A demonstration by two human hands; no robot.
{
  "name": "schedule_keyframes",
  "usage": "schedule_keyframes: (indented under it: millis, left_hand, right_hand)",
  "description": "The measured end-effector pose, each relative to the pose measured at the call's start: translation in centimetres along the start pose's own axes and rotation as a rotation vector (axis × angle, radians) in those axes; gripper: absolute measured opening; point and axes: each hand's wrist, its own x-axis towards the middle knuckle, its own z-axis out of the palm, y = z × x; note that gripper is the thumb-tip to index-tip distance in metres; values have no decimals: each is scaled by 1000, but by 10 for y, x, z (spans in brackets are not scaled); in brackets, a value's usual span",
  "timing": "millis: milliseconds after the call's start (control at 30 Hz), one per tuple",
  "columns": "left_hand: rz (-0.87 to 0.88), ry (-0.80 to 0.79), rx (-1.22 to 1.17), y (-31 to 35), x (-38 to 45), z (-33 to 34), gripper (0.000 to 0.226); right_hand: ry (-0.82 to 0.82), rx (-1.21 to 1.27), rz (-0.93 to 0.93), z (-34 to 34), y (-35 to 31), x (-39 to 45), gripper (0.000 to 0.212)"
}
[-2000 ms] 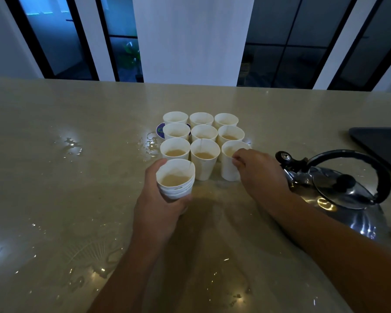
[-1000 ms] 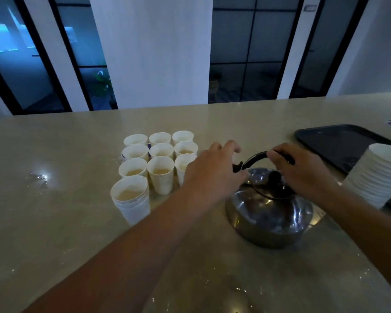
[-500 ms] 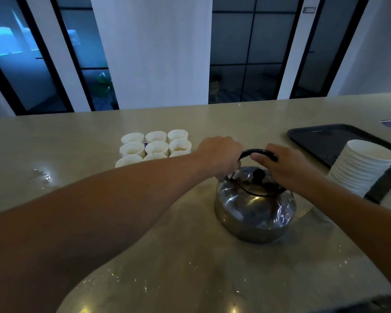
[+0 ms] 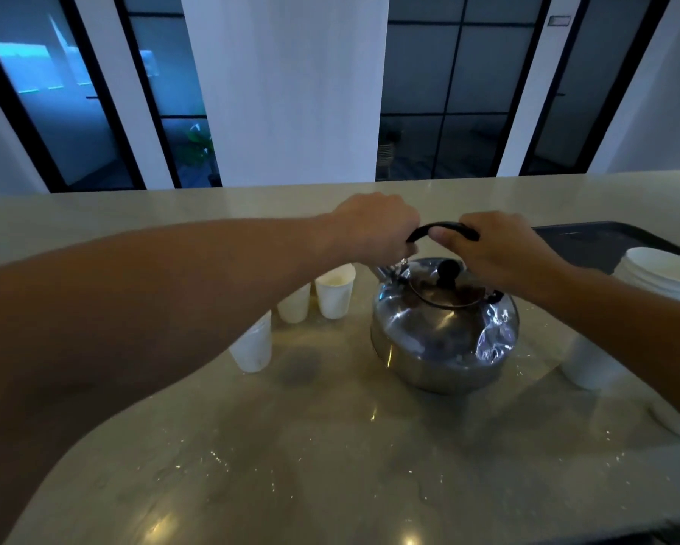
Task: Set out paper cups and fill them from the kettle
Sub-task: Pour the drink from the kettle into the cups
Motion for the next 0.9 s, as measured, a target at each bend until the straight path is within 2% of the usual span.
schedule_keyframes:
  millis: [200,433,900]
  left_hand:
    - [-43,31,29,-27,-6,-3,28]
    - [-82,48,3,-47,-14,6,33]
    - [-115,62,-129,-68,-11,35,29]
  right_hand:
    - [57,-101,-76,0,-27,20,52]
    - [-15,-118,-102,6,-46,39,51]
    - [-73,-333,-150,14,-66,59,56]
